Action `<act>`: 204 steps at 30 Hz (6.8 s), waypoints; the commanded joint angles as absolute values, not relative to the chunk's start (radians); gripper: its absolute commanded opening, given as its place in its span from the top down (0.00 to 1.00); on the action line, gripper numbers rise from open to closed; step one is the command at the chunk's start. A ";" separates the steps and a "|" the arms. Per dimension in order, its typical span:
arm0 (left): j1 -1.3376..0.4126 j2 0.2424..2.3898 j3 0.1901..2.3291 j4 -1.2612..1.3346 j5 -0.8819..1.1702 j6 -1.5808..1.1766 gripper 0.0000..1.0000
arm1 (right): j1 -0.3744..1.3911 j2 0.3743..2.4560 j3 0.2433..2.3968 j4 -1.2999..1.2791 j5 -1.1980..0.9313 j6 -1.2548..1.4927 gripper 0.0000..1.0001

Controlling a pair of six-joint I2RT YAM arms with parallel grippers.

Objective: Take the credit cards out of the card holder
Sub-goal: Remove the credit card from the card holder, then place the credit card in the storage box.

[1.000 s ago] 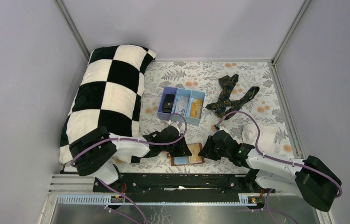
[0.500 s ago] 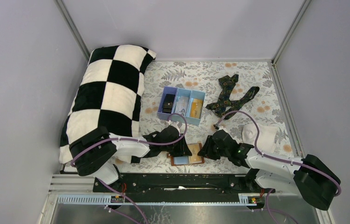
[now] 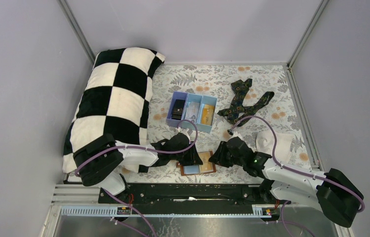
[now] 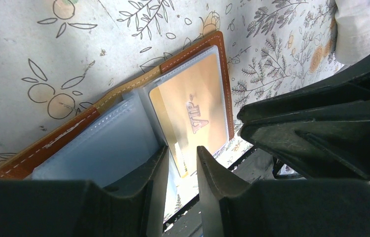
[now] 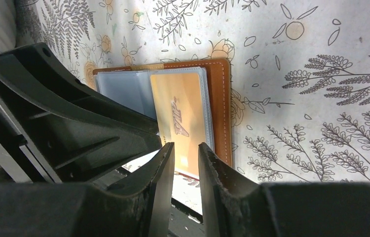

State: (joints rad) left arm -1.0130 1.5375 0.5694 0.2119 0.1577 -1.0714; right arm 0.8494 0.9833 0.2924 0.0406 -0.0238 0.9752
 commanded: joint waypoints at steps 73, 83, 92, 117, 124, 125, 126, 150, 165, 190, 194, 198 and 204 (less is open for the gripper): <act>-0.952 1.478 0.504 0.408 0.184 -1.096 1.00 | 0.884 1.146 0.297 0.154 -0.084 1.016 0.74; -0.912 1.397 0.507 0.244 0.203 -0.986 1.00 | 0.884 1.103 0.262 0.123 -0.060 1.034 0.74; -0.897 1.409 0.559 0.138 0.228 -0.887 1.00 | 0.884 1.028 0.252 0.077 -0.041 1.044 0.74; -0.897 1.494 0.525 0.257 0.300 -0.964 0.65 | 0.884 1.150 0.304 0.184 -0.061 1.029 0.74; -0.897 1.503 0.536 0.207 0.262 -0.946 0.64 | 0.884 1.191 0.289 0.212 -0.068 1.036 0.74; -0.897 1.503 0.537 0.204 0.261 -0.943 0.64 | 0.884 1.196 0.288 0.219 -0.070 1.038 0.74; -0.897 1.505 0.536 0.204 0.261 -0.942 0.63 | 0.884 1.202 0.287 0.225 -0.072 1.039 0.74; -0.867 1.470 0.533 0.226 0.292 -0.939 1.00 | 0.884 1.210 0.275 0.214 -0.063 1.054 0.75; -0.772 1.190 0.593 -0.130 0.232 -0.728 1.00 | 0.883 1.196 0.271 0.202 -0.068 1.058 0.75; -0.739 0.983 0.689 -0.082 0.586 -0.796 1.00 | 0.874 0.954 0.200 0.708 -0.221 1.237 0.17; -0.733 0.982 0.677 -0.061 0.604 -0.808 1.00 | 0.874 0.943 0.195 0.791 -0.227 1.246 0.38; -0.729 0.990 0.667 -0.033 0.621 -0.824 1.00 | 0.873 0.927 0.222 0.793 -0.247 1.231 0.59; -0.723 1.004 0.654 -0.008 0.632 -0.833 1.00 | 0.874 0.934 0.232 0.817 -0.264 1.240 0.82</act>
State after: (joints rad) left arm -0.7212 0.9966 0.6601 -0.0944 0.5842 -0.8135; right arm 0.8734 0.9409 0.1993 0.7242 -0.2413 1.2358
